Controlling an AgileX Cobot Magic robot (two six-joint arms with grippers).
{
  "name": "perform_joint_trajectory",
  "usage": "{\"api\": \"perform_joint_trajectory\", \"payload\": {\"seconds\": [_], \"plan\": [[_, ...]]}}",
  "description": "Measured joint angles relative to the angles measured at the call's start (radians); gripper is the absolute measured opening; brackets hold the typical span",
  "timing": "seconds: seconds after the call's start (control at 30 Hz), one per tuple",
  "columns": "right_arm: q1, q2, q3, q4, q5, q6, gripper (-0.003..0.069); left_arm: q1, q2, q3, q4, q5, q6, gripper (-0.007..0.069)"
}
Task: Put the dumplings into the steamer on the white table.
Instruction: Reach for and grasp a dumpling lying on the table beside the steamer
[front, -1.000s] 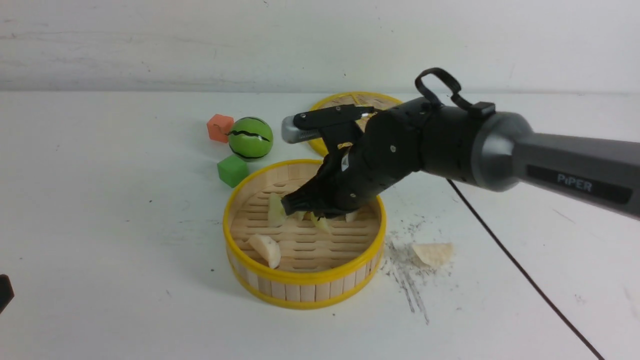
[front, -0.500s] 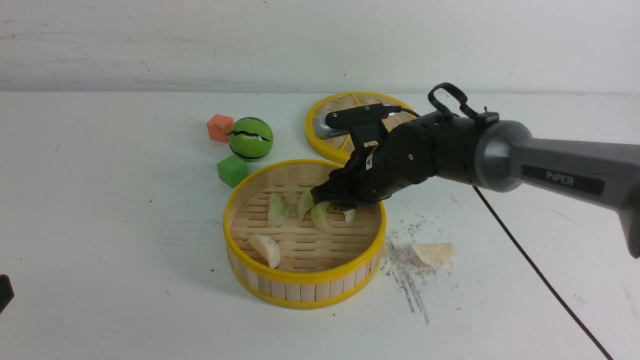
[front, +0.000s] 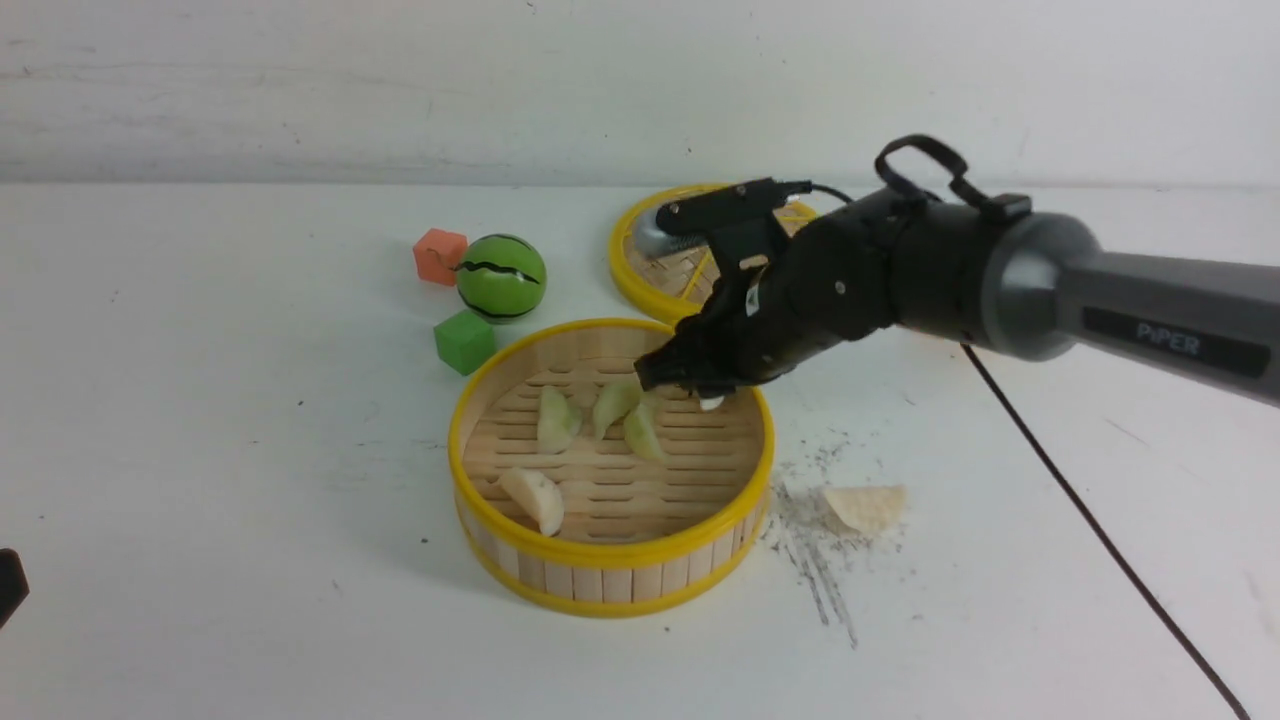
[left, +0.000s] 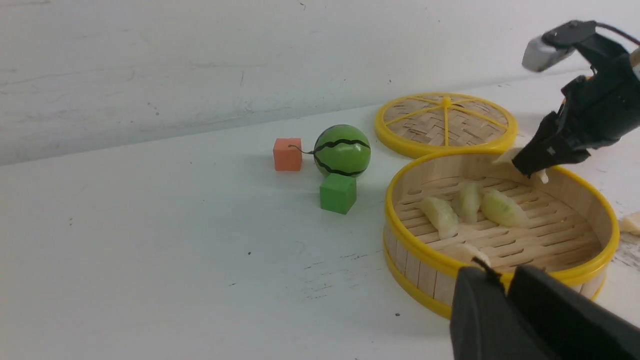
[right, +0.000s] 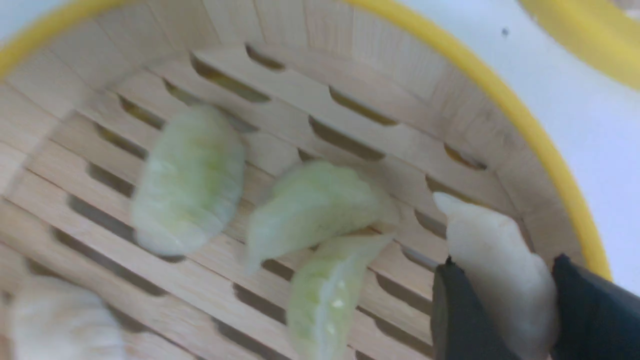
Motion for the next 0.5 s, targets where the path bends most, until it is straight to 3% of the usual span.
{"api": "perform_joint_trajectory", "payload": {"seconds": [0.2, 0.5], "plan": [[0.084, -0.006, -0.006, 0.117, 0.031, -0.019, 0.0232, 0.0, 0.0, 0.0, 0.0, 0.0, 0.0, 0.009], [0.137, 0.085, 0.001, 0.122, 0.044, -0.028, 0.0232, 0.0, 0.0, 0.0, 0.0, 0.0, 0.0, 0.0091]]}}
